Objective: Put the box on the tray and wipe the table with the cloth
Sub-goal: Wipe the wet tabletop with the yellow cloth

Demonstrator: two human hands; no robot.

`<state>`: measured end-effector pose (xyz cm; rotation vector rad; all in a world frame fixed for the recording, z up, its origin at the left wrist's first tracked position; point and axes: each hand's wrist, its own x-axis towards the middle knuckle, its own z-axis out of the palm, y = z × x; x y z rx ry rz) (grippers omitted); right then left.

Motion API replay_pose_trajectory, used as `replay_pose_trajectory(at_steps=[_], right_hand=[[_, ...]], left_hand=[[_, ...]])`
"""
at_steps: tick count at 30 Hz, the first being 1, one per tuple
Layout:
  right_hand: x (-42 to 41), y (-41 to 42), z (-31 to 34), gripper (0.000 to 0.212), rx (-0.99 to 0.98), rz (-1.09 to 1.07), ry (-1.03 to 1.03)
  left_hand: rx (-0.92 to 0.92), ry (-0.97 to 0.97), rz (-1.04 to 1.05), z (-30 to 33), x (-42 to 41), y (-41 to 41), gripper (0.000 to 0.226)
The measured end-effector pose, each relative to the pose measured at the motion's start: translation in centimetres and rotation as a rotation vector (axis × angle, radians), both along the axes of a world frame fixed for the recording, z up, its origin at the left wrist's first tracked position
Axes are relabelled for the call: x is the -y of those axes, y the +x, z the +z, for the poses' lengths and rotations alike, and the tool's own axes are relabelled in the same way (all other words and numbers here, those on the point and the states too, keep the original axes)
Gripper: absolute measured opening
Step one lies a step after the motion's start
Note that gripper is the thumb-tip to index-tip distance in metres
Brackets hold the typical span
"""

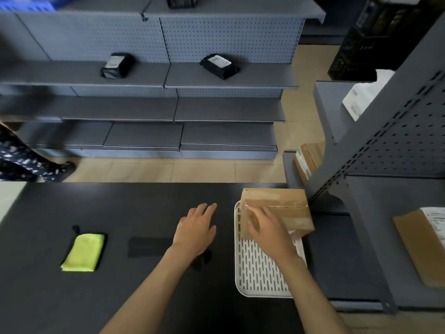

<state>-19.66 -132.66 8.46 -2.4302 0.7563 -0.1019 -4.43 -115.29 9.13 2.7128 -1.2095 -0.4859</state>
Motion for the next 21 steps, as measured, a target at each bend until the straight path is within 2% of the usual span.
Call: replay_pose_trajectory(at_steps=[8,17,21], right_hand=[[-9.7,6.4,-1.9,0.041,-0.058,0.222,-0.066],[-22.2,13.1,-2.9,0.049,-0.216,0.260,-0.008],[-27.4,16.2,-4.2,0.047,-0.264,0.273,0.037]], left_hand=[[-0.017,0.113,0.060,-1.9,-10.9,4.6,0.062],[-0.113,0.108,0.157,-5.7,-24.9,11.6,0.059],[-0.237,0.109,0.269,-7.5,-30.3,14.1,0.057]])
